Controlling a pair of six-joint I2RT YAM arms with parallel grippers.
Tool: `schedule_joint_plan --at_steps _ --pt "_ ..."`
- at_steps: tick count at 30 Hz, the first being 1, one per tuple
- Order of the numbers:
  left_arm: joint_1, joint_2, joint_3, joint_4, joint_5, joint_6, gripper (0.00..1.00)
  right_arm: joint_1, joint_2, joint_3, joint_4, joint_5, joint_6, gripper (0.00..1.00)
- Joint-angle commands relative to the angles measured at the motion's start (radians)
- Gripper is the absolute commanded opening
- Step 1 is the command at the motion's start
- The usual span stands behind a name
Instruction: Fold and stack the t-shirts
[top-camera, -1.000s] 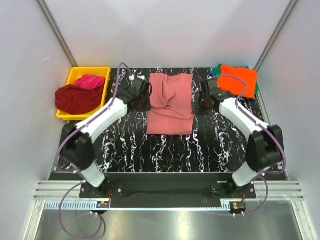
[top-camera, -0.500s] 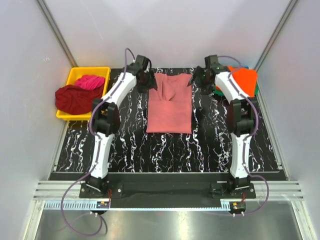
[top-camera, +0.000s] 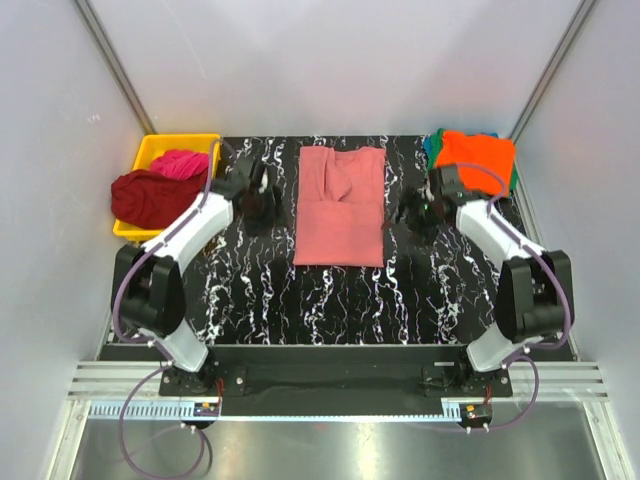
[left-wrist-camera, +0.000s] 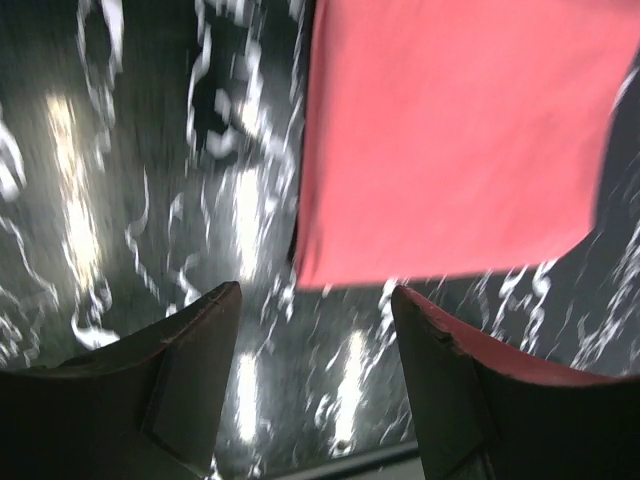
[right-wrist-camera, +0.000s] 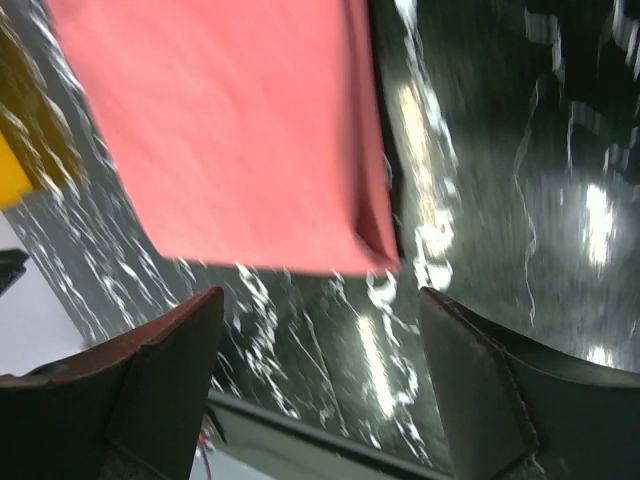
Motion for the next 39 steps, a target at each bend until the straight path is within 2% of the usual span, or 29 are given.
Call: schedule_joint_plan --at_steps 1,6,15,20,24,26,27,30,31,35,39 --pt "0.003 -0.073 -0.170 0.157 0.075 -0.019 0.66 0.004 -0.060 -0.192 0.159 -0.126 0.026 0.81" --pt "0.001 -0.108 -0.332 0.288 0.132 -0.050 0.65 0.021 -0.038 -0.311 0.281 -0.176 0.043 0.76" --pt "-0.008 -0.120 -0.416 0.344 0.139 -0.061 0.63 0.024 0.047 -0.337 0.401 -0.176 0.052 0.76" --pt "-0.015 -0.105 -0.452 0.395 0.147 -0.076 0.62 0.025 0.102 -0.319 0.392 -0.163 0.047 0.71" --pt "-0.023 -0.091 -0.472 0.426 0.149 -0.088 0.62 0.027 0.107 -0.320 0.384 -0.162 0.040 0.50" --pt "-0.028 -0.080 -0.479 0.447 0.147 -0.094 0.62 0.031 0.113 -0.321 0.384 -0.159 0.038 0.45" --pt "-0.028 -0.074 -0.485 0.456 0.150 -0.096 0.62 0.035 0.120 -0.319 0.386 -0.156 0.037 0.38" --pt "-0.031 -0.052 -0.490 0.476 0.158 -0.104 0.62 0.036 0.136 -0.316 0.386 -0.159 0.035 0.28" --pt "-0.031 -0.049 -0.493 0.481 0.159 -0.104 0.62 0.038 0.136 -0.314 0.387 -0.159 0.032 0.20" --pt "-0.034 -0.046 -0.502 0.499 0.158 -0.107 0.59 0.038 0.143 -0.325 0.386 -0.159 0.037 0.08" --pt "-0.037 -0.029 -0.510 0.522 0.165 -0.114 0.57 0.036 0.127 -0.330 0.386 -0.162 0.037 0.02"
